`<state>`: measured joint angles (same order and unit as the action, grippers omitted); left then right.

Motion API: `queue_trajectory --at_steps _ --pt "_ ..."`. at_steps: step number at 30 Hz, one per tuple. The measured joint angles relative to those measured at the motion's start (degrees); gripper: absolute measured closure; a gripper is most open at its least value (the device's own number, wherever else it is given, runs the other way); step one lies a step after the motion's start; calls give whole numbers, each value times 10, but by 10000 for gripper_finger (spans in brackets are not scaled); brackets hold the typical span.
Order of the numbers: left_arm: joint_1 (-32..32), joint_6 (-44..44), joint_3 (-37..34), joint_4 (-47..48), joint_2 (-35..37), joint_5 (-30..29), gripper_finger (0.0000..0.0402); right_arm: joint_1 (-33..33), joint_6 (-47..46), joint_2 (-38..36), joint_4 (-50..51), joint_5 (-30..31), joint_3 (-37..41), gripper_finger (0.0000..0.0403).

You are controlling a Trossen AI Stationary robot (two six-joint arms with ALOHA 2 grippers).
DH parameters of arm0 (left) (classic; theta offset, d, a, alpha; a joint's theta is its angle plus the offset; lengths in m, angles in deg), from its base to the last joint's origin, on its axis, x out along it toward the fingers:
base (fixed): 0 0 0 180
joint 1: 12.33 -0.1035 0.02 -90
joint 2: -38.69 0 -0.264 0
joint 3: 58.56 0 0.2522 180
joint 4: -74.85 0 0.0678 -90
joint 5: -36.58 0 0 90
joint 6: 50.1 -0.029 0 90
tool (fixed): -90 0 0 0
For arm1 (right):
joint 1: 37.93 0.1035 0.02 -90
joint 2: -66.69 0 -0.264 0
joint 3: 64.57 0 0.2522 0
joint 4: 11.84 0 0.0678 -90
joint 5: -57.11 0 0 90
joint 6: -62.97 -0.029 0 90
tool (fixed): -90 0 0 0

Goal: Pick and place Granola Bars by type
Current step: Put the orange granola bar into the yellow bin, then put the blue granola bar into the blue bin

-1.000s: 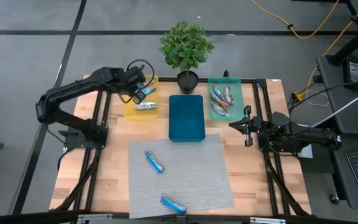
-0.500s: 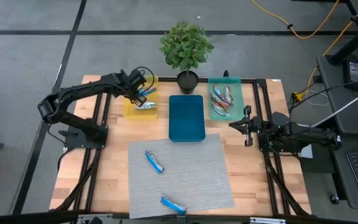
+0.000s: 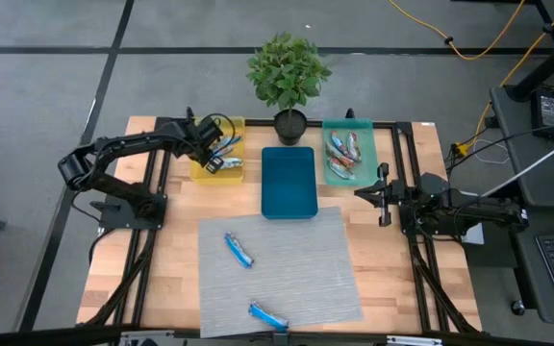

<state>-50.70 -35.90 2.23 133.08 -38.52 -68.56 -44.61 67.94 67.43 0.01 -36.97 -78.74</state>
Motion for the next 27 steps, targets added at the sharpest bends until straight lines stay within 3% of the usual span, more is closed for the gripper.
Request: queue_trajectory --at_steps 7,15,21,27 --pt "1 -13 -7 0 0 4 315 0 0 0 0 0 0 379" --pt "30 -41 19 13 16 80 248 0 0 0 0 0 0 379" --pt "102 -57 61 20 47 128 238 0 0 0 0 0 0 379" --pt "226 -121 85 19 73 152 246 0 0 0 0 0 0 379"
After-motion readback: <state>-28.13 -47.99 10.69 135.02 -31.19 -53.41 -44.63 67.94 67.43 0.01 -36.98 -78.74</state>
